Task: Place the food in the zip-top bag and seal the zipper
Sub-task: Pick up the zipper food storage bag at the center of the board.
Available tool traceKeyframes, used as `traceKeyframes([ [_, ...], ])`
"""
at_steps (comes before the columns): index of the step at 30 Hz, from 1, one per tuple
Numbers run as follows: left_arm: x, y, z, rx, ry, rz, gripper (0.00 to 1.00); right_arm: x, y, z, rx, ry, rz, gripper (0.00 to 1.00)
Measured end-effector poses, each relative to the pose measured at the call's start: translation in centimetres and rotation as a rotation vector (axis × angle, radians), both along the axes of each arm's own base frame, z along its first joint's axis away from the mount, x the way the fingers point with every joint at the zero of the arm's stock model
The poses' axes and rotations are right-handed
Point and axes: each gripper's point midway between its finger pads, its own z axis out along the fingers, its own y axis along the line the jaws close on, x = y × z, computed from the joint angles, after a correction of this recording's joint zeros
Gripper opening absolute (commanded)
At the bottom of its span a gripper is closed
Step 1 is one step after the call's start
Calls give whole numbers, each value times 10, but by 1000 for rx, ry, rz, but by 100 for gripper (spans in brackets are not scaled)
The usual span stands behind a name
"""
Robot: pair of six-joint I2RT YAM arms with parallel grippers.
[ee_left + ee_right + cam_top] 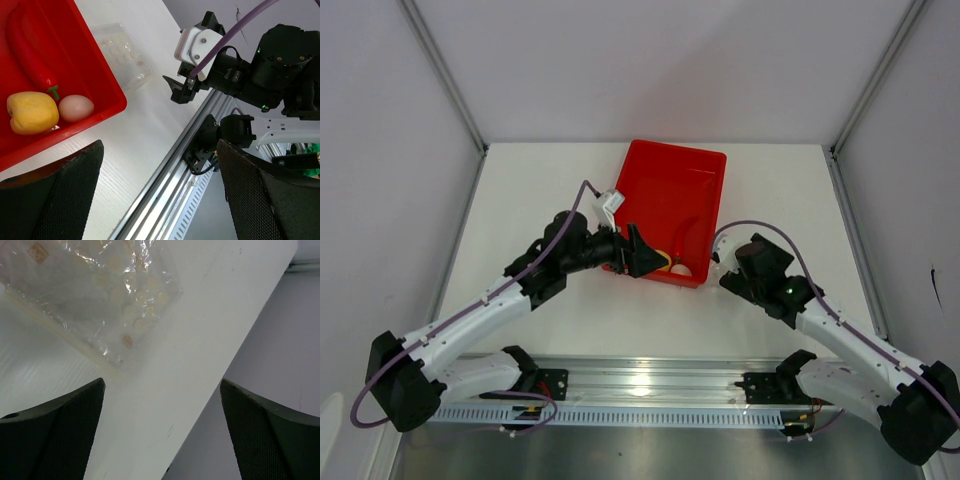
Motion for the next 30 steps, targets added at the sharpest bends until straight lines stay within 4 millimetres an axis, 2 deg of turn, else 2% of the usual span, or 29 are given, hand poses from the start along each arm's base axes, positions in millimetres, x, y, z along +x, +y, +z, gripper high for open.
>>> traceKeyframes([
  [5,-1,0,-6,6,15,-3,96,4,-4,-5,-38,-1,36,95],
  [12,-1,0,-7,6,15,-3,96,-4,-11,-35,-49,72,73,89],
  [30,0,-6,-16,16,37,-23,95,-9,2,-64,-29,187,135,82],
])
